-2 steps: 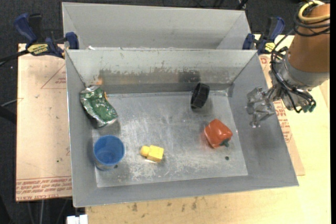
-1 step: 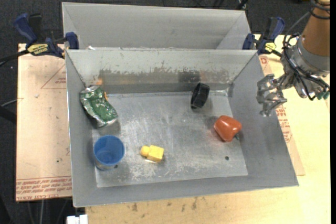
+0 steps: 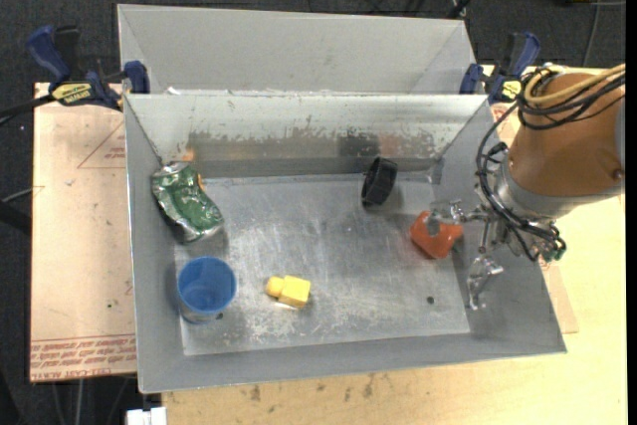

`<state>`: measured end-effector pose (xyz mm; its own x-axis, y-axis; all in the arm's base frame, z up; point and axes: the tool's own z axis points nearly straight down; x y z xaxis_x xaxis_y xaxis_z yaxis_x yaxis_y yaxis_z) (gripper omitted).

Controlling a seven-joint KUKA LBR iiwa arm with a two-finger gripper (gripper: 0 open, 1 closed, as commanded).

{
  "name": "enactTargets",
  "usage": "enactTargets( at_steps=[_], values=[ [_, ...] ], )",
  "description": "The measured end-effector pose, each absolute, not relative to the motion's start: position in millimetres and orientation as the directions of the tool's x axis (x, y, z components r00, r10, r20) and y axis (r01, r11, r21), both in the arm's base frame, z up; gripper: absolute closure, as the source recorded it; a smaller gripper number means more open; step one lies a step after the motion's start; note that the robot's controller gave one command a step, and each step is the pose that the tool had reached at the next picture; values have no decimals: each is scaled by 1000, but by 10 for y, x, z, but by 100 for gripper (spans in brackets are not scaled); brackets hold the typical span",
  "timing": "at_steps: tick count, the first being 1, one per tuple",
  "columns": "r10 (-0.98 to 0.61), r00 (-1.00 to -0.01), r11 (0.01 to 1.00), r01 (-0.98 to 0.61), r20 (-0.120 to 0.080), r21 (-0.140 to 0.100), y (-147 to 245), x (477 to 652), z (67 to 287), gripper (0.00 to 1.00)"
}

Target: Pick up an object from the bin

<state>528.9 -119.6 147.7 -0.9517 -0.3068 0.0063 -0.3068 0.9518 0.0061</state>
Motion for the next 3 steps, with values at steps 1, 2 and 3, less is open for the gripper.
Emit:
enactTargets(
  at_steps=[1, 2, 3],
  values=[
    [-306, -952, 952, -306, -1, 1, -1206, 5316, 1522, 0],
    [-348, -937, 937, -348, -9, -5, -1349, 5789, 1142, 0],
    [-282, -959, 959, -282, -4, 0, -1225, 6025, 713, 100]
  ],
)
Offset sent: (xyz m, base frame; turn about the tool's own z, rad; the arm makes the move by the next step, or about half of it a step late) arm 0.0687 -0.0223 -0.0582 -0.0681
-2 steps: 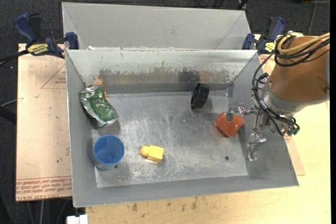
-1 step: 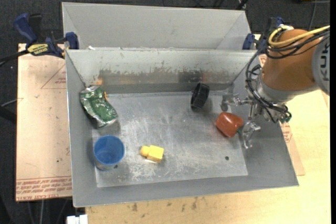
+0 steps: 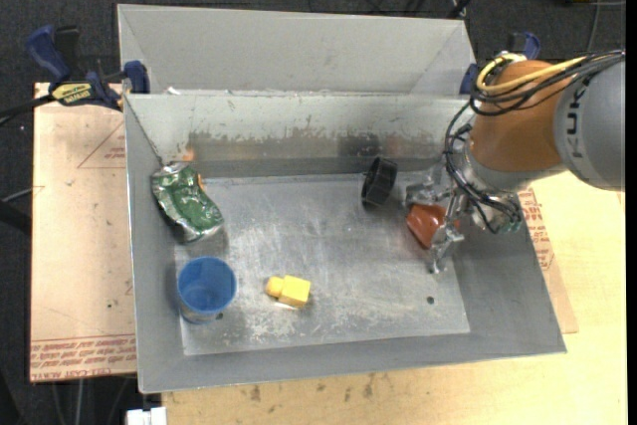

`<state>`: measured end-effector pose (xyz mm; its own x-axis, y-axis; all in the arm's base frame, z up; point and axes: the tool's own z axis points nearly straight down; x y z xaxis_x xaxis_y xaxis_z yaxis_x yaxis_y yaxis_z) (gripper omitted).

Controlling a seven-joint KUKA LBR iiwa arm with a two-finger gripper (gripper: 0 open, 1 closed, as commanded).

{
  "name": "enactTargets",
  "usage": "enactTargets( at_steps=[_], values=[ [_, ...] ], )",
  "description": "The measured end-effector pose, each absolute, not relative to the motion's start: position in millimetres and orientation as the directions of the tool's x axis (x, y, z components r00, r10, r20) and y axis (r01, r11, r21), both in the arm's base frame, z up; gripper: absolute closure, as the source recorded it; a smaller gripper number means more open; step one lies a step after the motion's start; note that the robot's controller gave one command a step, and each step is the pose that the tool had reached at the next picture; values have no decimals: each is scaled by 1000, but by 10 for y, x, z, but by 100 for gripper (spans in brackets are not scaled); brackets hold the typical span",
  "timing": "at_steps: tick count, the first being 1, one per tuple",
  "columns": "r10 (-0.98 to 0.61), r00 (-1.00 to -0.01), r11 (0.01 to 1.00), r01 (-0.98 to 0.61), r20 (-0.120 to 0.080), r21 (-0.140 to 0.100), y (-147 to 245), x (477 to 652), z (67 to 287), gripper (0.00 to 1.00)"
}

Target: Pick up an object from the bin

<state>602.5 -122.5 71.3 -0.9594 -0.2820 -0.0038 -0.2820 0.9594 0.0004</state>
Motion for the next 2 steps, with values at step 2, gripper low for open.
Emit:
enactTargets(
  at_steps=[2],
  values=[
    [-231, -973, 973, -231, -12, -5, -1308, 5988, 2519, 100]
  ],
)
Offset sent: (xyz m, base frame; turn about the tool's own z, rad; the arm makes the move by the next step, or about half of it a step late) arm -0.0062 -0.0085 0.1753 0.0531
